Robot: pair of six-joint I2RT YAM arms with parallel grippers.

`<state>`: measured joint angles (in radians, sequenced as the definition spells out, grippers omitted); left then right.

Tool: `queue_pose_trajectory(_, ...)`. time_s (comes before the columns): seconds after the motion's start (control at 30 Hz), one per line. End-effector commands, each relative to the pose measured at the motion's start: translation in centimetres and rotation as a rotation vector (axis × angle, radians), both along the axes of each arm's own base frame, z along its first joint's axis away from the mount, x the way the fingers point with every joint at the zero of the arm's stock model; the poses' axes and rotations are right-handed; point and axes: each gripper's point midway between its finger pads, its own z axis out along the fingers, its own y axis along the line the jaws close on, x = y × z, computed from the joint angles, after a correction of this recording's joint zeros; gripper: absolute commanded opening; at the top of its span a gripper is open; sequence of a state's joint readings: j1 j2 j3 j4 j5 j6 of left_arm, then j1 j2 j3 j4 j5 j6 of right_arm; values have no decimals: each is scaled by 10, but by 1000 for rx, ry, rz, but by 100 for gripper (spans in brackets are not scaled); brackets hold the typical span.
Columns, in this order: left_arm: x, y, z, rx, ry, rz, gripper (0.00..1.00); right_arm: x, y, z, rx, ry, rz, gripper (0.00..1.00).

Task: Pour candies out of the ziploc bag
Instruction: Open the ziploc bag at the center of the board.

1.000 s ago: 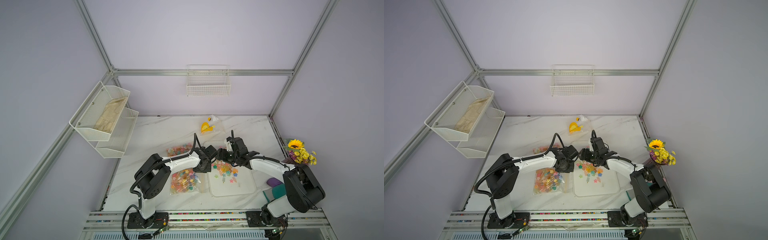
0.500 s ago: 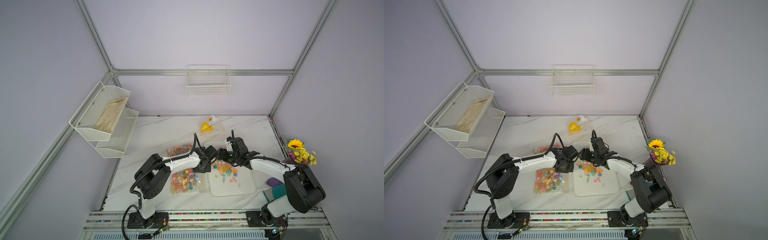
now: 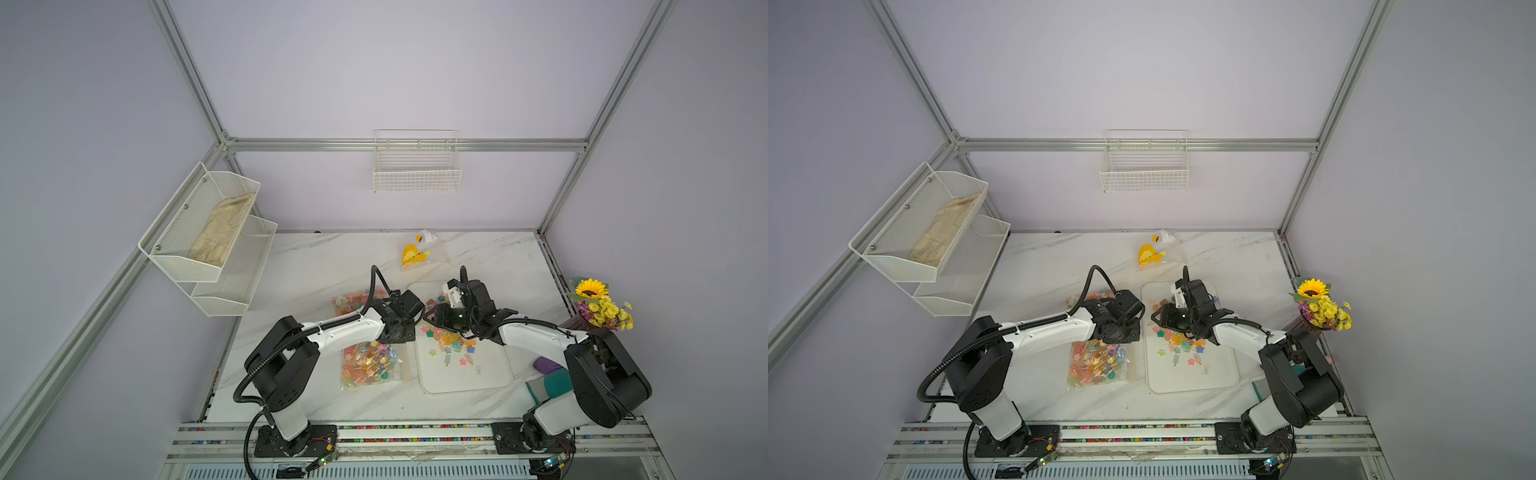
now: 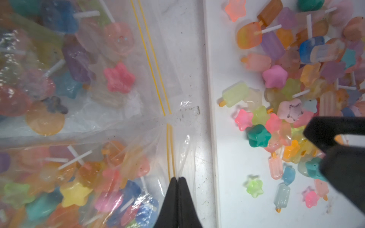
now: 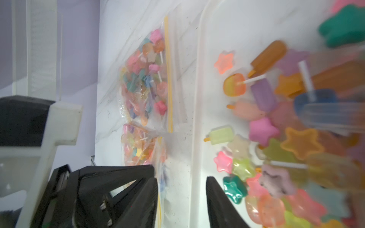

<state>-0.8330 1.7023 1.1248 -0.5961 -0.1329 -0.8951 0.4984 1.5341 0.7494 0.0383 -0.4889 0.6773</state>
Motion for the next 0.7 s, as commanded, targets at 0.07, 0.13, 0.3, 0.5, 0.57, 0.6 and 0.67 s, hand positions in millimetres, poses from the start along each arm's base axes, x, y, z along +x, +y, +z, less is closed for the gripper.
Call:
queue_pose_trajectory(0.07, 8, 0, 9, -82, -53, 45, 0, -19, 39, 3, 71, 4, 129, 42)
queue_pose_trajectory(0.13, 8, 1, 10, -83, -55, 47, 0, -23, 44, -2, 65, 16, 140, 43)
queue_pose_trajectory(0.3, 8, 1, 10, -89, -55, 47, 0, -29, 52, -9, 52, 31, 153, 43)
queue_pose_trajectory(0.5, 7, 2, 10, -89, -58, 46, 0, -32, 59, -16, 43, 46, 171, 42)
queue_pose_trajectory(0.57, 8, 2, 10, -89, -59, 49, 0, -33, 60, -18, 42, 53, 175, 41)
queue_pose_trajectory(0.6, 8, 2, 10, -89, -59, 50, 0, -33, 61, -19, 41, 53, 177, 40)
queue_pose_trajectory(0.67, 7, 2, 10, -89, -57, 48, 0, -34, 62, -21, 40, 57, 180, 37)
